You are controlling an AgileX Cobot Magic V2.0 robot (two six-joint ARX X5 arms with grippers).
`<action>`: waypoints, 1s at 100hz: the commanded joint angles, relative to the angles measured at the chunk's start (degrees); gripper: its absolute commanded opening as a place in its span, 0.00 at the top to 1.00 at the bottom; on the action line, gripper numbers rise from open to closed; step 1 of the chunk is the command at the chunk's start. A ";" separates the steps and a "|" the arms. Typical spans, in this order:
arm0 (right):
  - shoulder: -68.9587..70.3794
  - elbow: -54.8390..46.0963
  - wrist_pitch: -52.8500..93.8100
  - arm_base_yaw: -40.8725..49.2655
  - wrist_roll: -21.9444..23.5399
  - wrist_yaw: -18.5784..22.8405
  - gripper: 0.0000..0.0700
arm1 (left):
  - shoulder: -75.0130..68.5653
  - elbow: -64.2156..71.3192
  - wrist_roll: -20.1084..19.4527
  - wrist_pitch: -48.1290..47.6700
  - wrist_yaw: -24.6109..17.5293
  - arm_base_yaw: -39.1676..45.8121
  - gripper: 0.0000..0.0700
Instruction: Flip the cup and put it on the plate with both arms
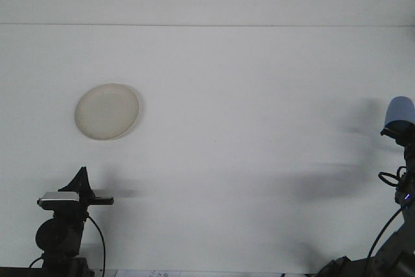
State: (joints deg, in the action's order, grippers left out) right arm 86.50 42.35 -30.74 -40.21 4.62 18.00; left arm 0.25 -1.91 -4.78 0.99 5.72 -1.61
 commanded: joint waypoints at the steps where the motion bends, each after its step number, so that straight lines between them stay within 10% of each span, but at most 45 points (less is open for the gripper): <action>1: -4.46 0.85 4.83 1.46 8.79 -2.93 1.00 | -0.09 1.11 0.55 0.81 0.02 0.07 0.98; 39: -29.77 11.69 52.06 28.33 5.05 -7.52 1.00 | -0.09 1.11 0.55 0.81 0.02 0.07 0.98; 100: -7.43 34.88 98.29 79.01 -0.07 -12.39 1.00 | -0.09 1.11 0.55 0.81 0.02 0.07 0.98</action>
State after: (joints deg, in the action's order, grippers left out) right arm 75.88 75.02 66.57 35.68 5.63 6.28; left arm 0.25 -1.91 -4.78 0.99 5.72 -1.61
